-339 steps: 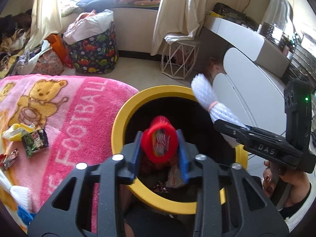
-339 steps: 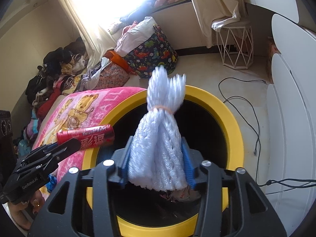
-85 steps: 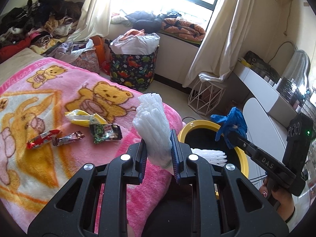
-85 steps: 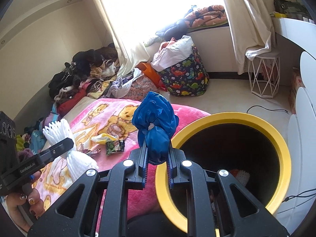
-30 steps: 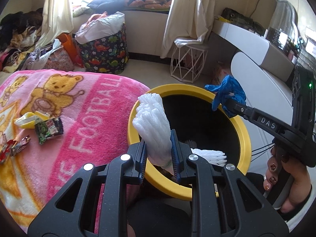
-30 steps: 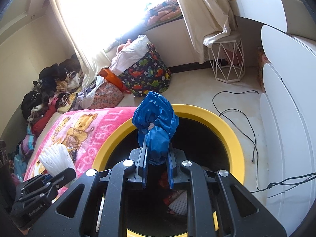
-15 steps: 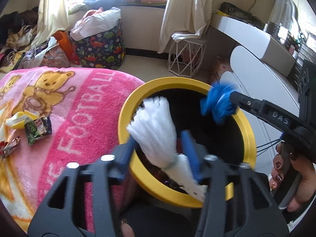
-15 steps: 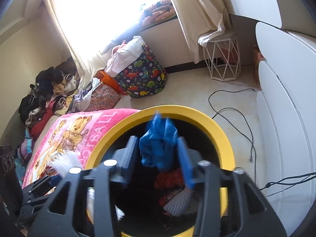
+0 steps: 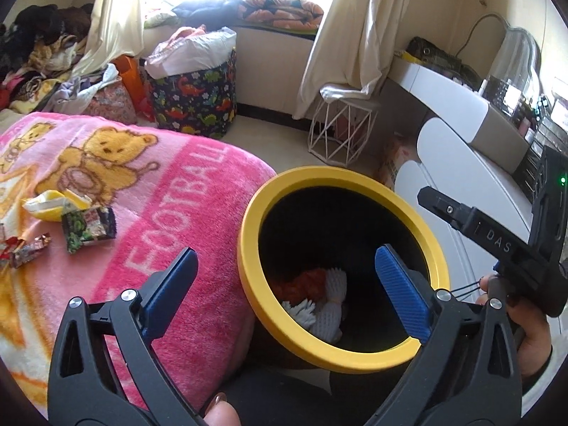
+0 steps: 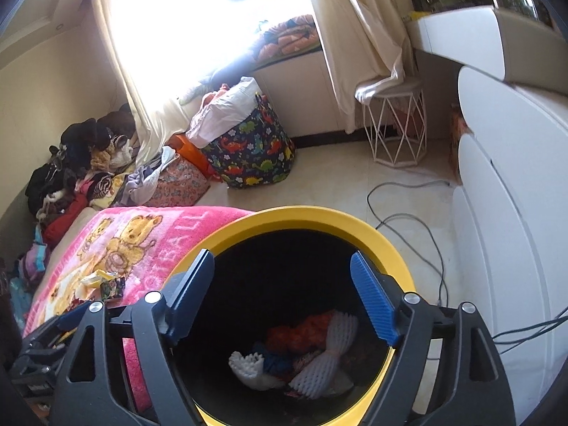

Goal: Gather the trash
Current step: 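Open both tools to drop the mesh bundle and blue bag into the bin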

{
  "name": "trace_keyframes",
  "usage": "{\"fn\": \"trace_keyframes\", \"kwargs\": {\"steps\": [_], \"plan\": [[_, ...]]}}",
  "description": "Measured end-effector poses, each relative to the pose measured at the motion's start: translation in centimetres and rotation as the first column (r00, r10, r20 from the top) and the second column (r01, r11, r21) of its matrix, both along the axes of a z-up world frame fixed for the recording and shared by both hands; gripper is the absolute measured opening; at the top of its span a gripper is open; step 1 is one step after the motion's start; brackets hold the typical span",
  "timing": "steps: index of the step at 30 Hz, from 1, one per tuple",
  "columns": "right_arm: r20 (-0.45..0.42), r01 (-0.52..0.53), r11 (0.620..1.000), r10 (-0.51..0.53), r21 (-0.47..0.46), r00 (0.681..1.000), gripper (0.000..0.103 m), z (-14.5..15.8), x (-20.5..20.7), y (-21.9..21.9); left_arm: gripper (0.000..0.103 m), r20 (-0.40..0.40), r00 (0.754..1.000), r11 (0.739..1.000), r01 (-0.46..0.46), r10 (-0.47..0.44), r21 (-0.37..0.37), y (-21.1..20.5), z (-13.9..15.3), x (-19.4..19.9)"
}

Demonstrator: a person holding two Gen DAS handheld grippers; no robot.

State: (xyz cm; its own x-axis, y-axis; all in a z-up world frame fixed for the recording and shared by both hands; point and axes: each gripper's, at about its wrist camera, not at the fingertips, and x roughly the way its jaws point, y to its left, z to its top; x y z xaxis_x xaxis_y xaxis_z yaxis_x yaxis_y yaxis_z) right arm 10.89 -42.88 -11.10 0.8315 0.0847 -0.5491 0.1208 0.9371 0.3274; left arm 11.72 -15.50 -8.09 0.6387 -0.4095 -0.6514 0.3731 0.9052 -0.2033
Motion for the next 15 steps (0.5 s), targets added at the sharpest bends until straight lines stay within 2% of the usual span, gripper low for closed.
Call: {"fn": "trace_keyframes", "kwargs": {"steps": [4,15], "plan": [[0.029,-0.009,1.000,0.009,-0.008,1.000,0.083,0.7,-0.5,0.3,0.092,0.030,0.999,1.000,-0.019,0.020,-0.012,0.7,0.9,-0.3],[0.075,-0.039,0.999,0.042,-0.034,0.996,0.086,2.7,-1.1,2.2,0.092,0.097,0.991,0.995,-0.089,0.093,-0.039,3.7,3.0,-1.1]]}}
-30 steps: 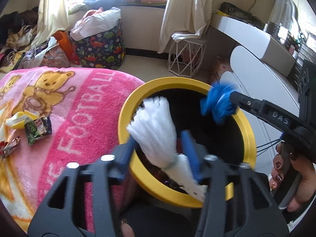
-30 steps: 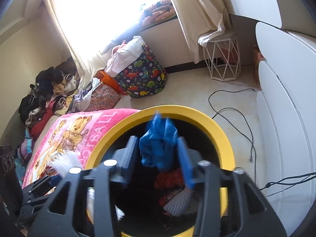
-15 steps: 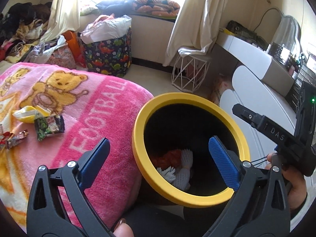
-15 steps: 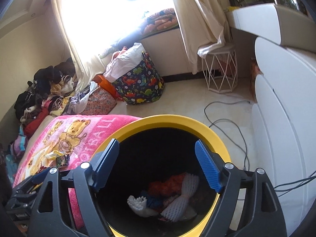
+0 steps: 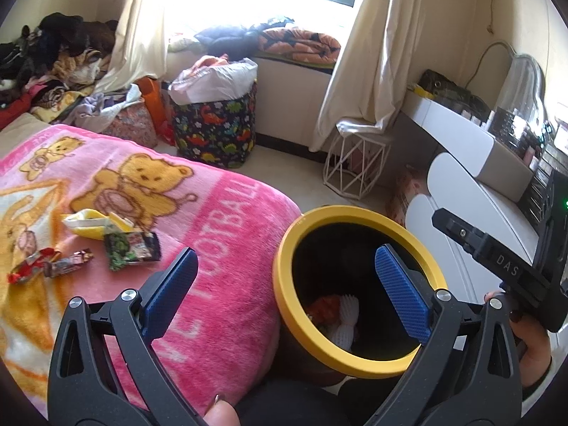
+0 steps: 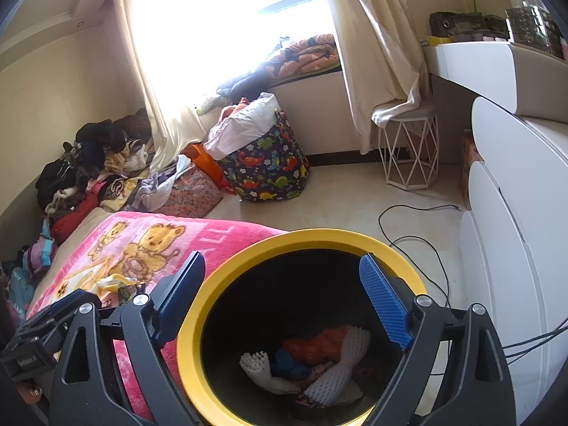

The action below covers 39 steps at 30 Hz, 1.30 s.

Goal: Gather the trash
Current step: 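Open both tools to drop the mesh bundle and blue bag into the bin, then move both tools back over the wrappers on the blanket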

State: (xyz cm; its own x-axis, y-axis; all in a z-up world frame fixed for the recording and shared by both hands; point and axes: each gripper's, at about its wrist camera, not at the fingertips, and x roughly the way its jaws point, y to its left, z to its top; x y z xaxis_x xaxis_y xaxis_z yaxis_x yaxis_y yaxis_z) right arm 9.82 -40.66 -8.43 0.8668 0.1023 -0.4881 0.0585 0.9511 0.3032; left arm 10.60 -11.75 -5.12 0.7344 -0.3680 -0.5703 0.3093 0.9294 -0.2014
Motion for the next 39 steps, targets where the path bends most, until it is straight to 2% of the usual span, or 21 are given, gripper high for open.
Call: {"fn": "trace_keyframes", "kwargs": {"steps": [23,39], "plan": [[0.069,-0.123,0.991,0.127,-0.062,0.990,0.087,2.9,-0.7,6.4,0.092,0.079,0.984,0.987,-0.160,0.162,-0.023,6.7,2.6,-0.6],[0.059,-0.270,0.959,0.276,-0.091,0.959,0.088,3.5,0.1,12.9,0.092,0.089,0.957,0.961,-0.273,0.276,-0.042,11.9,2.8,-0.2]]}}
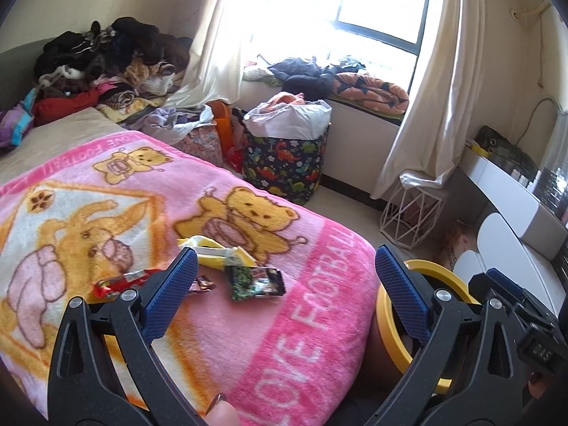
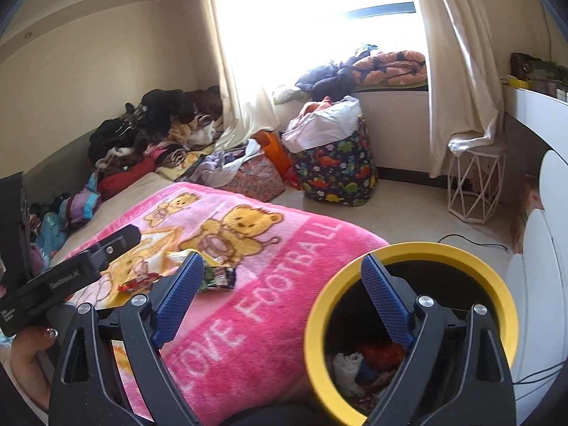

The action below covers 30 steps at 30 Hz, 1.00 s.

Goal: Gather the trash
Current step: 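Move both tools back over the wrappers on the blanket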

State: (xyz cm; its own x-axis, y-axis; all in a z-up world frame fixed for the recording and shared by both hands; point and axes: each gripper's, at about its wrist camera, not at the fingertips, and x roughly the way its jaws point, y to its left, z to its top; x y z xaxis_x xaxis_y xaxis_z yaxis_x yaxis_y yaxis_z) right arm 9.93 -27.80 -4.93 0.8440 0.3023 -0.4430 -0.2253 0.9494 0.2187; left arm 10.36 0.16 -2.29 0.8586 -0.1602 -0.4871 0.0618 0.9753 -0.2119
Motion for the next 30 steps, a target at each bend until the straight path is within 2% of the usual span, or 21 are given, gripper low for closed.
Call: {"fn": "trace_keyframes", "kwargs": {"steps": [12,22,30], "plan": [[-0.032,-0.080,0.996,0.079,-0.039,0.996,0.088,-0.7,1.7,3.9,0.092,-0.029,0.993,0.994,-0.113,0.113,0.013,4.2,-1.2,0.6],[-0.124,-0.152,0.987,0.145,-0.049,0.982,0.087,-3.6,6.6,7.4,0.092,-0.165,0.957,0.970,-0.242,0.240,0.008,9.5,-5.2,1.7],[-0.255,-0.194,0.980,0.179,-0.035,0.950,0.078,-7.6,11.8,10.2,0.076,-0.245,0.940,0.966,-0.255,0.239,-0.036,11.4,-8.1,2.7]]}}
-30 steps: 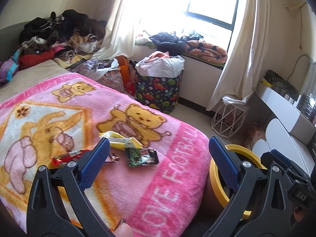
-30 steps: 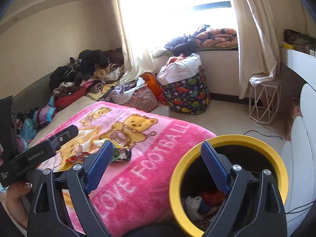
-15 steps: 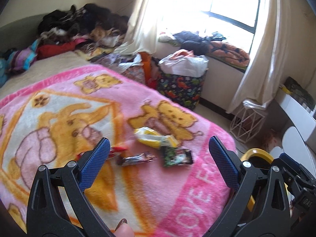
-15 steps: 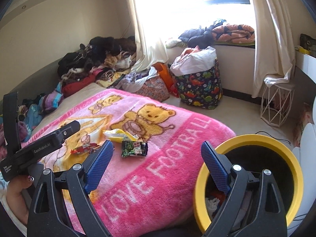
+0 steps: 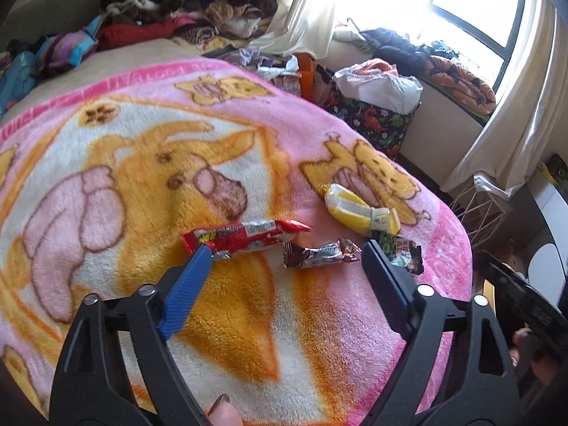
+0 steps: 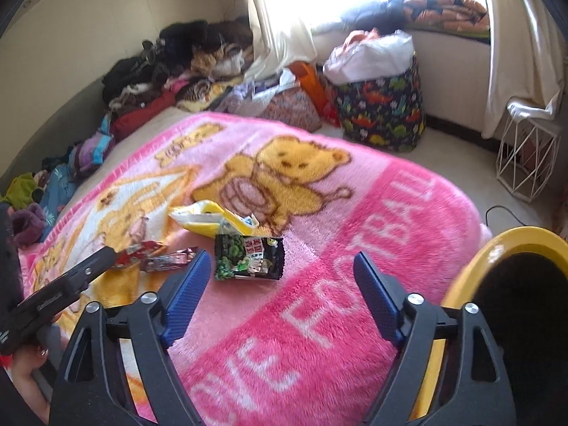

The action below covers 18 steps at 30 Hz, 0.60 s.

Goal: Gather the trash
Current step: 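Move both tools back over the wrappers on the blanket, then grasp the silver wrapper with the left tool while the right tool grasps the green snack packet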

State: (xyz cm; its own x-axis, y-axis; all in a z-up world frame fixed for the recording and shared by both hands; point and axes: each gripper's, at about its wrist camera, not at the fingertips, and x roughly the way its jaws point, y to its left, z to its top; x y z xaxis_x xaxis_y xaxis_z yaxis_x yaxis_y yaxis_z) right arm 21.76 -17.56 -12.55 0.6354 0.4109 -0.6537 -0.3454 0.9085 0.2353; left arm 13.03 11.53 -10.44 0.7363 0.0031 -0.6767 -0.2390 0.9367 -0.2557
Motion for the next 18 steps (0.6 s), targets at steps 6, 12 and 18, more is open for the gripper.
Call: {"fn": "trace_keyframes", "kwargs": {"steps": [6,12,18], "plan": [[-0.108,-0.030,0.999,0.033,0.029,0.994,0.067,-3.1,3.6,1.6,0.065,-0.043,0.998,0.998,0.037,-0.039,-0.047,-0.2,-1.7,1.8],[-0.194,-0.046,0.998,0.053,0.041,0.980,0.060,-5.7,5.8,2.6,0.065,-0.074,0.996,0.995,0.045,-0.052,-0.093,-0.1,-3.0,3.2],[-0.194,-0.074,0.995,0.084,0.061,0.977,0.042,-6.0,6.3,3.2,0.063,-0.091,0.995,0.994,0.032,-0.042,-0.106,0.0,-4.0,4.1]]}}
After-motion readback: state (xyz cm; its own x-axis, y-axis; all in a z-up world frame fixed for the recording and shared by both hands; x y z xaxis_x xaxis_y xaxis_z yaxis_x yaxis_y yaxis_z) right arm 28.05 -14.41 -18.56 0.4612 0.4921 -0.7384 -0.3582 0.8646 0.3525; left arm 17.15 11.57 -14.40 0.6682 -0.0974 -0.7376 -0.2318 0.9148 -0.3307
